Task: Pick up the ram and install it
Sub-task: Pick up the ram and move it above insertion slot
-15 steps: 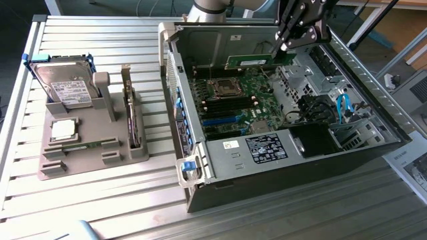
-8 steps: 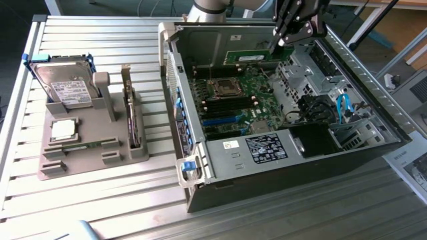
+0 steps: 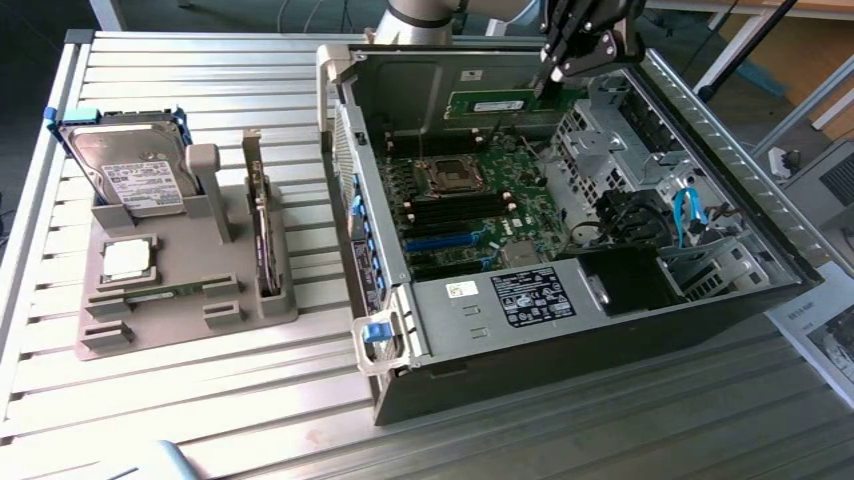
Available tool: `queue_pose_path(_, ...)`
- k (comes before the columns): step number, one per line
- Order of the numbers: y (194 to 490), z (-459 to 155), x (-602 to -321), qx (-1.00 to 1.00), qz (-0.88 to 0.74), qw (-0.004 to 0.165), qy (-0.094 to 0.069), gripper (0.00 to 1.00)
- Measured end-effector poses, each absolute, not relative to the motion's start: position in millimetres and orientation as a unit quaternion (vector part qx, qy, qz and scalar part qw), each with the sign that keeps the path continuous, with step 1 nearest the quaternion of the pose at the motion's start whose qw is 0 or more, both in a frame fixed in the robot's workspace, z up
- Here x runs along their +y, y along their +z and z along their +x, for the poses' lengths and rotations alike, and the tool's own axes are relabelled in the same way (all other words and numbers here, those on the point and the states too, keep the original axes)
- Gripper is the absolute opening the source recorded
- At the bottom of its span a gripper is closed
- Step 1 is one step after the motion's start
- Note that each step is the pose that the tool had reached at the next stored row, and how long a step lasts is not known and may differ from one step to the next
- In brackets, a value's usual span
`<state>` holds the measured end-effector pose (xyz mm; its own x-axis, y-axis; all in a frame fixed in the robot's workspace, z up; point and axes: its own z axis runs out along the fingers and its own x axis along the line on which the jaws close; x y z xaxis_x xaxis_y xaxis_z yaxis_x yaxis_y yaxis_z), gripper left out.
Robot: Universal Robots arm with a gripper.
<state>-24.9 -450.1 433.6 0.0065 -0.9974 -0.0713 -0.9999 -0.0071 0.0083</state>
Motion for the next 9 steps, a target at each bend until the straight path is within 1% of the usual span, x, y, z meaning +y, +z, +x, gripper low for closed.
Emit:
queue_pose_path(4,432.7,-24.3,-441.9,0.704,-0.709,0.022,0.028,0.12)
queue_pose_path(9,427.0,-24.3,-440.1,0.704,-0.709,0.022,0.028,0.12)
